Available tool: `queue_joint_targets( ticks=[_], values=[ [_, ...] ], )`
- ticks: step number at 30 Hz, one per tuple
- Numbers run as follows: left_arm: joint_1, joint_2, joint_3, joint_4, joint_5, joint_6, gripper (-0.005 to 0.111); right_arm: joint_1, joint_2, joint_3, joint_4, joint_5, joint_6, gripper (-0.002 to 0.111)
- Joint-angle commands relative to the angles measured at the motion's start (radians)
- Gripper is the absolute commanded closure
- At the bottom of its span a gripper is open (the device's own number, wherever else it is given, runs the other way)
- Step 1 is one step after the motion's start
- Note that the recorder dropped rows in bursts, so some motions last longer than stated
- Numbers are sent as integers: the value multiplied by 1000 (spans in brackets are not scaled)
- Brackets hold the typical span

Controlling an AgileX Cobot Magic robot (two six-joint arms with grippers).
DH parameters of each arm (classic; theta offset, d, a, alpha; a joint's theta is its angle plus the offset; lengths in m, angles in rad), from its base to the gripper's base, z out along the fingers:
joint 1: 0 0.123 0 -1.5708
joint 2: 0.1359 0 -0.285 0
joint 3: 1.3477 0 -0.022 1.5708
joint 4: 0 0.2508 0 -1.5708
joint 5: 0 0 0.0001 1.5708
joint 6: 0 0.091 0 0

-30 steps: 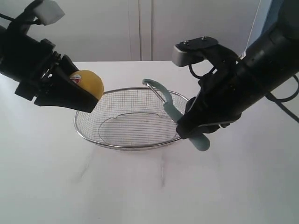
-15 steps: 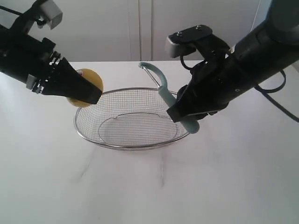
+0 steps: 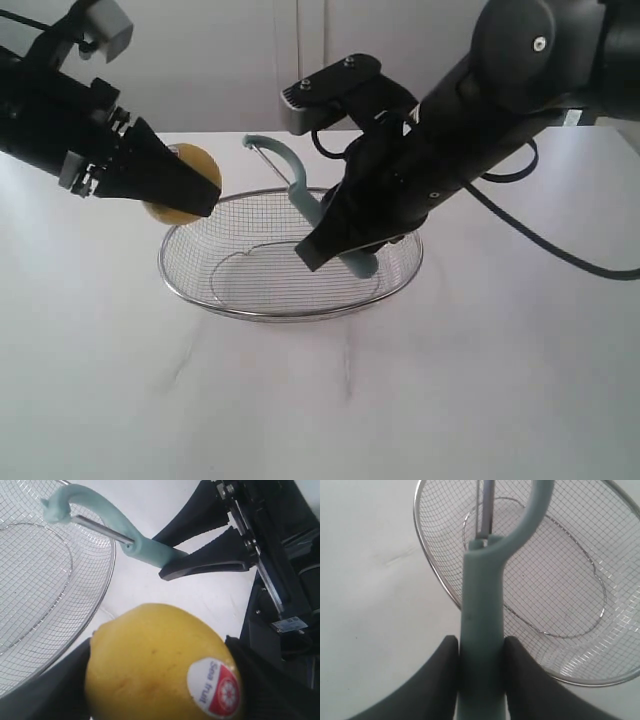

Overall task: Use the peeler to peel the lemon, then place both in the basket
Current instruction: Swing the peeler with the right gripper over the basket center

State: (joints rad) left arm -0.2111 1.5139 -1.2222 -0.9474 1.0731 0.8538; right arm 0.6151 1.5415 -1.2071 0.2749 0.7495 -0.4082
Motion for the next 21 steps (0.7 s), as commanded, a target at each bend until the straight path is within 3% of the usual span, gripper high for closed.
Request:
queue_joint_targets(
  ticks=[1, 21],
  values=[
    [-1, -7, 4, -38, 1, -5, 107, 35, -2, -8, -3, -38, 12, 108],
    [-1, -7, 6, -38, -83, -11, 107, 97, -2, -8, -49, -153, 148, 108]
  ],
)
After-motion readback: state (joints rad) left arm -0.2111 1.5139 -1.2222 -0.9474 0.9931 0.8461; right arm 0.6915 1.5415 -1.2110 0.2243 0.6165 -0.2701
